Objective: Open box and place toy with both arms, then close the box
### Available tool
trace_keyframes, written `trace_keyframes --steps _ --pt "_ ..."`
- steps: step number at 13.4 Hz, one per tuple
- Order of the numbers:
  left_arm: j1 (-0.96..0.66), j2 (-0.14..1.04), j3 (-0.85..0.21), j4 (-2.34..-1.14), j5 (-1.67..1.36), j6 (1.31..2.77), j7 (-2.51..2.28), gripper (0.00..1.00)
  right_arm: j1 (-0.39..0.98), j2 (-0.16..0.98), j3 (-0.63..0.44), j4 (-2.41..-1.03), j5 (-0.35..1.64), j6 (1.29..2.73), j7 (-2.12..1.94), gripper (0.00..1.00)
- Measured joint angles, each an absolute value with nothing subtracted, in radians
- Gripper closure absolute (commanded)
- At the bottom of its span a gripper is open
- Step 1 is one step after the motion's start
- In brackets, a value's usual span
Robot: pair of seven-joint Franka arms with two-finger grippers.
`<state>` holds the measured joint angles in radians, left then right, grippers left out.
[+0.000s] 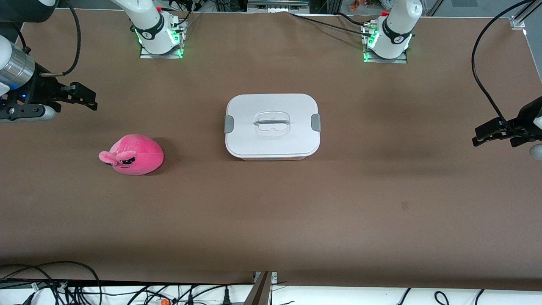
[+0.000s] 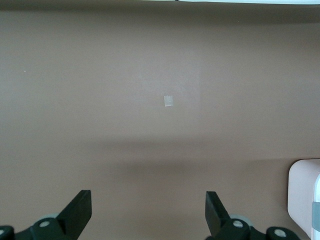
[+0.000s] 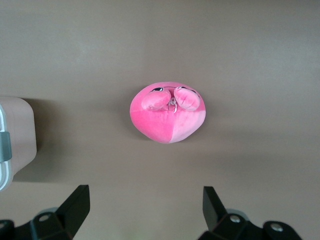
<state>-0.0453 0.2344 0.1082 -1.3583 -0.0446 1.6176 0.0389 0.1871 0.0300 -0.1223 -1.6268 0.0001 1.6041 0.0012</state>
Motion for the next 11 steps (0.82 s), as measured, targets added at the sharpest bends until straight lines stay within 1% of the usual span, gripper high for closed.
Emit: trace_keyframes --steps 8,11 --pt "-0.043 0.237 0.103 -1.358 -0.045 1.617 0.04 0.0 0.187 0.03 -0.122 -1.626 0.007 1.604 -0.004 0.0" --pt "-0.091 0.256 0.092 -1.36 -0.045 1.604 0.04 0.0 0.187 0.03 -0.123 -1.626 0.007 1.604 -0.004 0.0"
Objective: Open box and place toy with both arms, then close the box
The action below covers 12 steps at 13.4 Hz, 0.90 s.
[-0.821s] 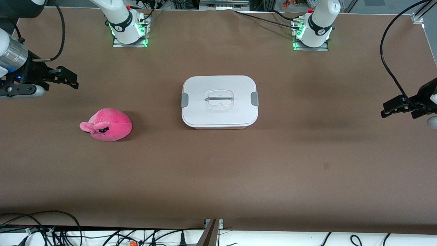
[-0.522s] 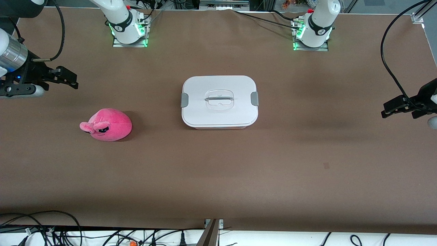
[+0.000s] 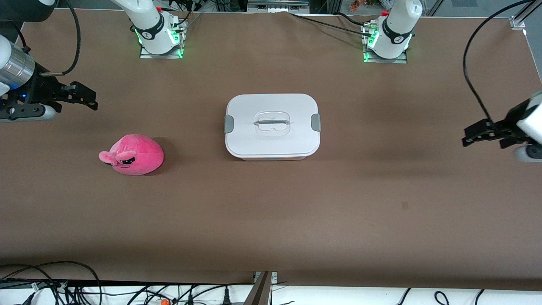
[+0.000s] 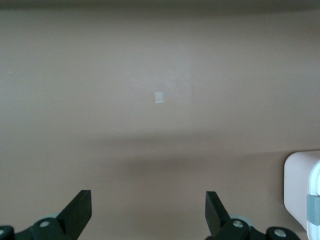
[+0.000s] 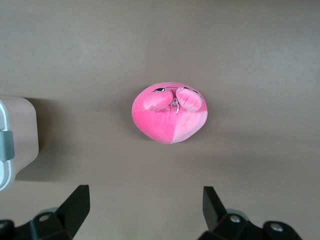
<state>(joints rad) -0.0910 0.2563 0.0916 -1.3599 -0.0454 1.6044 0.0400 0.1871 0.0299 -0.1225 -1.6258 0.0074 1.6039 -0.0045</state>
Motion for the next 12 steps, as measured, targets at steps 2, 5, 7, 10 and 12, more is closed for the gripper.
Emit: trace_keyframes --steps 2,5,7,10,12 --pt "-0.123 0.269 0.054 -1.362 -0.048 1.533 0.04 0.0 0.187 0.03 -0.123 -1.626 0.008 1.605 -0.005 0.0" --pt "-0.175 0.274 -0.05 -1.362 -0.05 1.467 0.038 0.0 0.187 0.03 -0.123 -1.626 0.008 1.605 -0.005 0.0" --pt "-0.217 0.279 -0.1 -1.362 -0.05 1.466 0.044 0.0 0.187 0.03 -0.123 -1.626 0.008 1.606 -0.005 0.0" --pt "-0.272 0.32 -0.178 -1.354 -0.055 1.473 0.07 0.0 0.187 0.03 -0.124 -1.626 0.008 1.608 -0.005 0.0" --pt "-0.323 0.355 -0.221 -1.337 -0.057 1.494 0.073 0.0 0.187 0.03 -0.125 -1.626 0.008 1.612 -0.005 0.0"
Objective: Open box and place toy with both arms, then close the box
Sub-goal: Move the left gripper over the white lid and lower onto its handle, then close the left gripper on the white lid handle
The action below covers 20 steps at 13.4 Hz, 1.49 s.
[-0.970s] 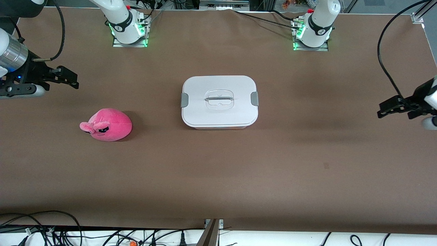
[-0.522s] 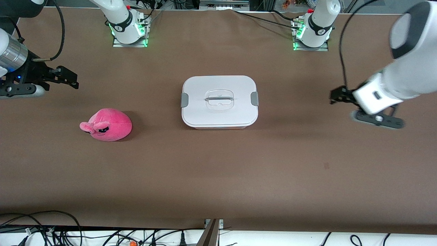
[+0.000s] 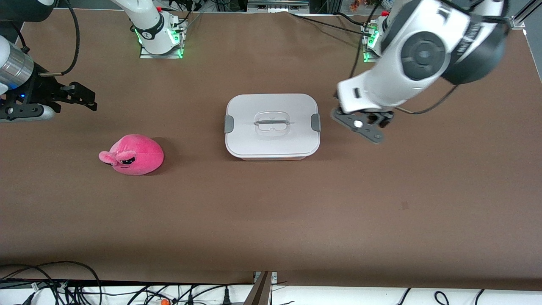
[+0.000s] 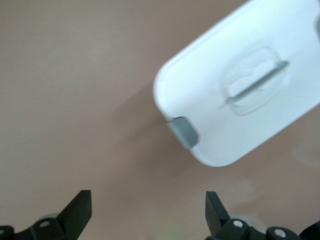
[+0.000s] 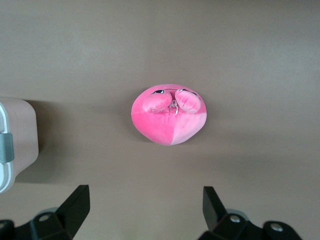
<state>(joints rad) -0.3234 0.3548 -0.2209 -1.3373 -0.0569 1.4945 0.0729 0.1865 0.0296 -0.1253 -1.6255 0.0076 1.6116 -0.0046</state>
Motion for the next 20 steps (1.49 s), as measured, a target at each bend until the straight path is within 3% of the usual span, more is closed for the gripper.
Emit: trace_keyframes --steps 12,16,20 --pt "-0.666 0.554 -0.233 -1.338 0.184 1.807 0.286 0.0 0.187 0.031 -0.127 -1.626 0.008 1.612 -0.005 0.0" --pt "-0.687 0.586 -0.229 -1.382 0.234 1.925 0.385 0.0 0.187 0.031 -0.126 -1.626 0.008 1.614 -0.005 0.0" --pt "-0.684 0.602 -0.225 -1.412 0.239 1.948 0.425 0.0 0.187 0.031 -0.126 -1.626 0.008 1.614 -0.006 0.0"
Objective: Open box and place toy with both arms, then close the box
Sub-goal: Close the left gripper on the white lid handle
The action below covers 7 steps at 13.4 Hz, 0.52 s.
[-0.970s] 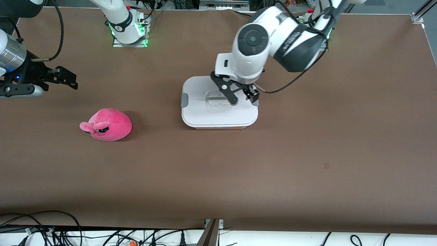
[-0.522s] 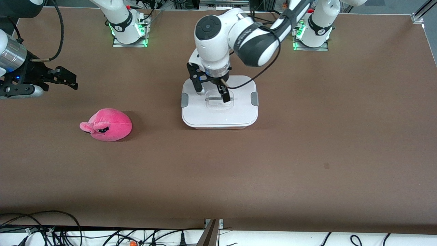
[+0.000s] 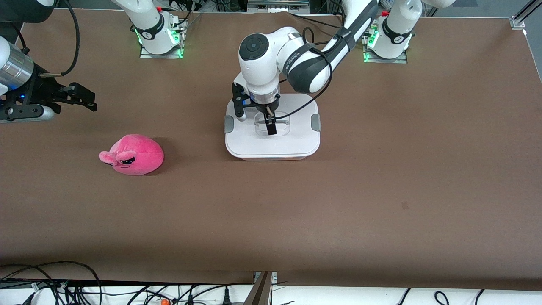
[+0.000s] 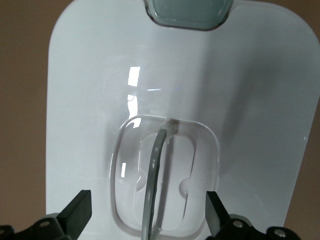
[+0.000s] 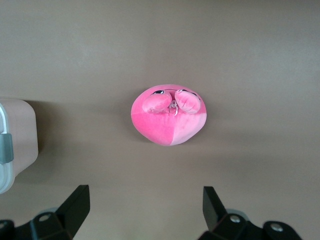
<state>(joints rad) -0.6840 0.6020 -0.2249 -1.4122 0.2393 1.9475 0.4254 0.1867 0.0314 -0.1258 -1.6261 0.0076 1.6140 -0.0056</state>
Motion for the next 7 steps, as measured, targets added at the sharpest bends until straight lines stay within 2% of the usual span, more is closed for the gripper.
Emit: trace_keyframes --steps 1,2,3,4,6,7 --pt "-0.684 0.602 -0.225 -1.416 0.24 1.948 0.428 0.04 0.187 0.031 -0.126 -1.626 0.008 1.614 -0.006 0.0" --pt "-0.685 0.602 -0.225 -1.416 0.24 1.949 0.43 0.16 0.187 0.031 -0.126 -1.626 0.008 1.615 -0.006 0.0" --pt "-0.685 0.602 -0.225 -1.416 0.24 1.949 0.433 0.33 0.187 0.031 -0.126 -1.626 0.008 1.615 -0.006 0.0" --pt "-0.685 0.602 -0.225 -1.416 0.24 1.949 0.434 0.77 0.187 0.032 -0.126 -1.627 0.008 1.615 -0.006 0.0" --pt "-0.685 0.602 -0.225 -1.416 0.24 1.949 0.434 0.82 0.187 0.032 -0.125 -1.628 0.008 1.619 -0.006 0.0" --pt "-0.686 0.602 -0.226 -1.416 0.24 1.949 0.434 0.92 0.187 0.033 -0.124 -1.628 0.008 1.621 -0.006 0.0"
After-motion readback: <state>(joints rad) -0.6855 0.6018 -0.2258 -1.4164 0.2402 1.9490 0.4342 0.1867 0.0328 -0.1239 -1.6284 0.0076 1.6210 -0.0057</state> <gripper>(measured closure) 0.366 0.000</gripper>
